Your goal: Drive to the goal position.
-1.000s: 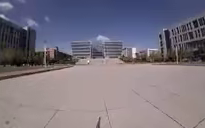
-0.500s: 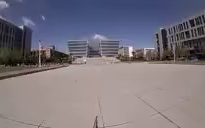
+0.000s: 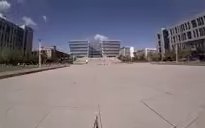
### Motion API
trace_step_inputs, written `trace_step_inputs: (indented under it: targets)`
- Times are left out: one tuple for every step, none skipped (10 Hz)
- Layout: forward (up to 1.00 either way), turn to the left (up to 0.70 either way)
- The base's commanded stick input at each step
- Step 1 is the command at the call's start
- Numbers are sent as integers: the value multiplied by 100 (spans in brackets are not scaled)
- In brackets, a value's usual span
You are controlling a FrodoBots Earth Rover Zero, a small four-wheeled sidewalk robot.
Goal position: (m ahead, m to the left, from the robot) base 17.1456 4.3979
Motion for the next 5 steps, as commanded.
trace_step_inputs:
  targets:
    - [70, 0]
    - [70, 0]
    - [70, 0]
    - [70, -1]
    - [70, -18]
